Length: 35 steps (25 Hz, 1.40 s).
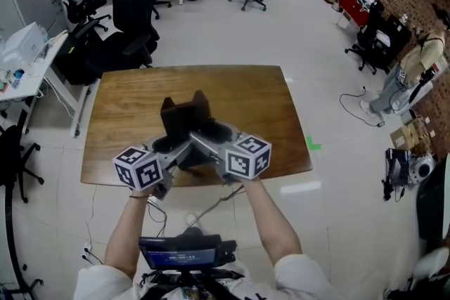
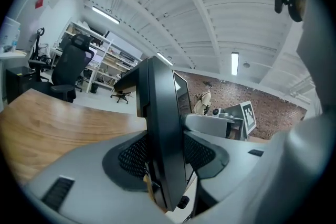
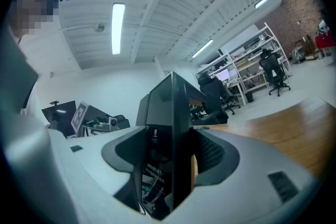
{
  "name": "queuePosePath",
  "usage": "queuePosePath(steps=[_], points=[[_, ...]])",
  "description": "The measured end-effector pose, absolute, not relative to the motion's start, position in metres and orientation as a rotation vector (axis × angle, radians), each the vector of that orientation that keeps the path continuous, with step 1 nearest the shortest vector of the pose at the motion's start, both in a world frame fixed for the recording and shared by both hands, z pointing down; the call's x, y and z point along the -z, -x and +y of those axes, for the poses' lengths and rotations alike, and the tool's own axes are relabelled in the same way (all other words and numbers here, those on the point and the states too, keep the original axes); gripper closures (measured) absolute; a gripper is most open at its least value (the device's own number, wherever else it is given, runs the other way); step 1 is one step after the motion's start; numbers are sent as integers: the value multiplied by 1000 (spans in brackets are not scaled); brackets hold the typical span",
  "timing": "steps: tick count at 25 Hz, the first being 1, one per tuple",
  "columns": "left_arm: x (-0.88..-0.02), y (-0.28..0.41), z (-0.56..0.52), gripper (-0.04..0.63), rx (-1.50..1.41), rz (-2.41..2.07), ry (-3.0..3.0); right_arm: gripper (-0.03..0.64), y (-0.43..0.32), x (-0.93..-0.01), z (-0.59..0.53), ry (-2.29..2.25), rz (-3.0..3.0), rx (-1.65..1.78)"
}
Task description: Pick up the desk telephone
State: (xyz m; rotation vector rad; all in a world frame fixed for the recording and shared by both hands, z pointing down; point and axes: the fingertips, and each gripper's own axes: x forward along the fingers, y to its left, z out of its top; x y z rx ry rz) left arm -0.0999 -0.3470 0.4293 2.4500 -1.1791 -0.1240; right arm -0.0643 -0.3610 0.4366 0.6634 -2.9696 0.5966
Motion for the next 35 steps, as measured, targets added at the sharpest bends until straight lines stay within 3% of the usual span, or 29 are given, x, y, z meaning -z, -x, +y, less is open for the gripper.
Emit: queuePosePath(steps=[19,35], points=[[-354,84,-237,393,224,-1266,-2590,328,51,-357,-254,-671,-3089,-344],[-343,70,-176,393,228,-1268,-2639,328,38,-344,-191,-687,-3101,-266]])
